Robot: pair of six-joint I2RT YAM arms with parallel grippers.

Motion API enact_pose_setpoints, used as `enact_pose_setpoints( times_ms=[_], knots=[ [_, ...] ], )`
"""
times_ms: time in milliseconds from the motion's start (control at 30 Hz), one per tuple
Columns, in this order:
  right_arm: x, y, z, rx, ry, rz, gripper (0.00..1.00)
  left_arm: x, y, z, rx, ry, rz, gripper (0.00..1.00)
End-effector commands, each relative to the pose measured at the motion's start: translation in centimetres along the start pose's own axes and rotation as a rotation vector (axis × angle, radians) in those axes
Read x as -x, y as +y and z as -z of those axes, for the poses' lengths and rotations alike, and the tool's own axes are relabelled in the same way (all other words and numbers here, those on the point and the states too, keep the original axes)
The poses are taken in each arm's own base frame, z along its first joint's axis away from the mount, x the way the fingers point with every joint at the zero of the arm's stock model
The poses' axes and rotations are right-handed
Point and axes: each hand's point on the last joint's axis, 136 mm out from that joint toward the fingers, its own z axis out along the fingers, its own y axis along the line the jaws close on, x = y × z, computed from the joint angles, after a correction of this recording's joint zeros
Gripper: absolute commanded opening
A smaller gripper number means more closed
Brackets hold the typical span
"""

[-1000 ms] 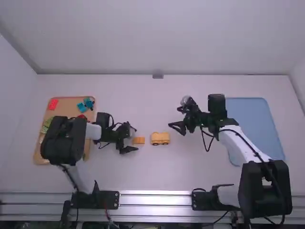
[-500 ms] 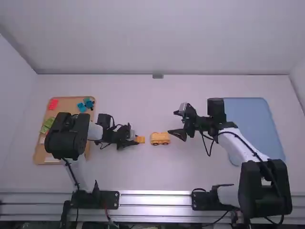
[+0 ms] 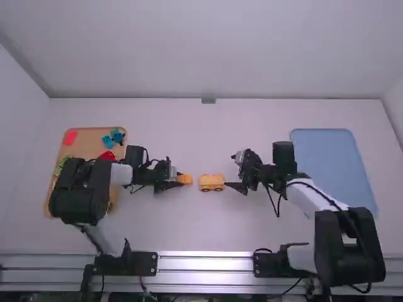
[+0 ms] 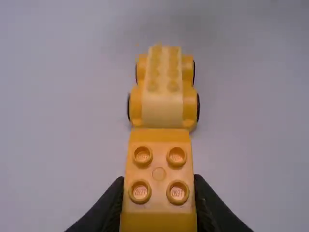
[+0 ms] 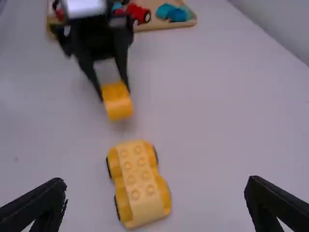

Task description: Assemble lego blocks to make yellow taxi

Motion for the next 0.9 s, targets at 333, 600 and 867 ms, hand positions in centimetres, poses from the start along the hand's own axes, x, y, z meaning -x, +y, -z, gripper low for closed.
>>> enact_pose_setpoints(
  times_ms=[333,600,867],
  knots=[
    [-6.4,1.8,-5.8,0.211,-0.151,-0.100,0.99,5.7,-0.1,-1.9,0.014,0.023,0.015,0.20],
    [-7.8,1.1,-8.1,0.279,-0.195,-0.086,0.99,5.4,-0.5,-4.7,0.004,0.054,0.074,0.20],
    [-9.0,2.8,-9.4,0.286,-0.133,0.007,0.94,4.7,-0.8,-7.2,-0.024,0.025,0.134,0.21]
  ],
)
